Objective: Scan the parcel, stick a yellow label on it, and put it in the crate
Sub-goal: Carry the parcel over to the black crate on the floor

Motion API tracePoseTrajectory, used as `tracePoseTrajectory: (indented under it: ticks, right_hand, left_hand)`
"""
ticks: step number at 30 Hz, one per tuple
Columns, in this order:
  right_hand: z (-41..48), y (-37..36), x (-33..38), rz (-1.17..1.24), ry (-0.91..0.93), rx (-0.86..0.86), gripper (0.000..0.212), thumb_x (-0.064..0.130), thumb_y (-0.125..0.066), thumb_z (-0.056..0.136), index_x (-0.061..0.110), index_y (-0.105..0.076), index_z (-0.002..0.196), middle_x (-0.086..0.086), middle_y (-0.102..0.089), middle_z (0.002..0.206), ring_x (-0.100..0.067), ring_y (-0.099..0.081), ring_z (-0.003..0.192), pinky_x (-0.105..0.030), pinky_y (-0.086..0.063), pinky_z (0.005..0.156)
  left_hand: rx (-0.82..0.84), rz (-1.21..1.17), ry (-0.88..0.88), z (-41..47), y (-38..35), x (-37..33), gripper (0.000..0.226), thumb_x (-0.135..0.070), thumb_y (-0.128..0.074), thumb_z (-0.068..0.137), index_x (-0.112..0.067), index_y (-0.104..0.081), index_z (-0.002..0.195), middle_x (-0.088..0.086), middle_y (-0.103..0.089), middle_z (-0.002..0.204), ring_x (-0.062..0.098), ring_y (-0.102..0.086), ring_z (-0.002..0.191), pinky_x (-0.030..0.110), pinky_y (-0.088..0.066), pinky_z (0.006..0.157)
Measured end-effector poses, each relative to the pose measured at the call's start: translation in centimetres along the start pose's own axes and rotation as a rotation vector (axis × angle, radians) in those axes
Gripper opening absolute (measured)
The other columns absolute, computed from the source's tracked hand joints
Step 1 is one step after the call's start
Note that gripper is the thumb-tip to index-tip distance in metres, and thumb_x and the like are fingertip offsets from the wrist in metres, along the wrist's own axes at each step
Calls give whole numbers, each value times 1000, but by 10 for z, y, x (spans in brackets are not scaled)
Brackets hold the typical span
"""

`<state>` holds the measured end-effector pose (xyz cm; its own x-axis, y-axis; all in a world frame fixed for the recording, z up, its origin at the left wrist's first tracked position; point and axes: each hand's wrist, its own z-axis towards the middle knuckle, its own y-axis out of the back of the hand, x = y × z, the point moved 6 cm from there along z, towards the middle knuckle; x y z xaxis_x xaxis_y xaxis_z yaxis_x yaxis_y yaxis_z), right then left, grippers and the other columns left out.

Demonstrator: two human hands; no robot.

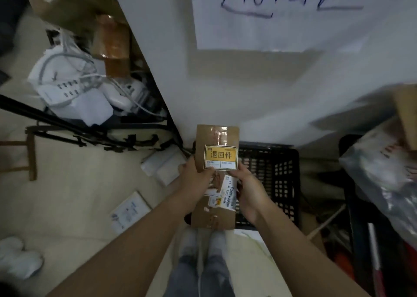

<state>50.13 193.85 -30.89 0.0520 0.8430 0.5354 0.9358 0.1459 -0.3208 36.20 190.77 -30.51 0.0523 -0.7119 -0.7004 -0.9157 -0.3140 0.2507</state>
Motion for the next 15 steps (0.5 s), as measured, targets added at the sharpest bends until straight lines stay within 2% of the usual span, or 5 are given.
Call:
tracePoseTrajectory:
  ticks: [5, 7, 11, 13, 15]
  right_hand:
    - [40, 13, -56, -16, -65, -46, 37, 18, -49, 95, 28, -54, 130, -10, -68, 121, -29, -65, 108, -51, -50, 96]
    - [59, 19, -71, -48, -53, -56, 38, 15, -51, 94, 29, -54, 129, -11, -67, 122, -31, -63, 111, -51, -48, 99]
    - [99, 39, -96, -106, -52, -92, 36, 13, -53, 92, 30, -59, 123, -9, -73, 109, -23, -71, 95, -38, -60, 77]
    - [117, 50, -110, -124, -70, -102, 33, 15, -55, 92, 32, -61, 120, 0, -76, 94, -10, -74, 76, -22, -57, 54]
    - [132, 58, -123, -147, -84, -99, 30, 18, -56, 92, 34, -62, 117, 8, -76, 86, -2, -72, 67, -16, -52, 47]
  left_hand:
    - [70, -57, 68, 25, -27, 58, 31, -11, -66, 79, -37, -54, 91, -4, -69, 99, 11, -68, 88, 27, -56, 72]
    - [80, -84, 85, 39, -34, 79, 34, -6, -64, 81, -38, -55, 85, -11, -67, 90, 6, -67, 84, 21, -53, 66]
    - [104, -92, 96, 68, -45, 111, 32, -3, -61, 82, -33, -65, 92, -11, -70, 89, -1, -68, 76, 14, -53, 60]
    - [105, -84, 119, 85, -49, 126, 29, -7, -61, 83, -24, -63, 107, -1, -69, 102, 8, -67, 86, 20, -54, 68]
    - [100, -66, 131, 102, -53, 137, 32, -11, -63, 84, -18, -61, 115, 4, -69, 110, 15, -67, 92, 28, -57, 75]
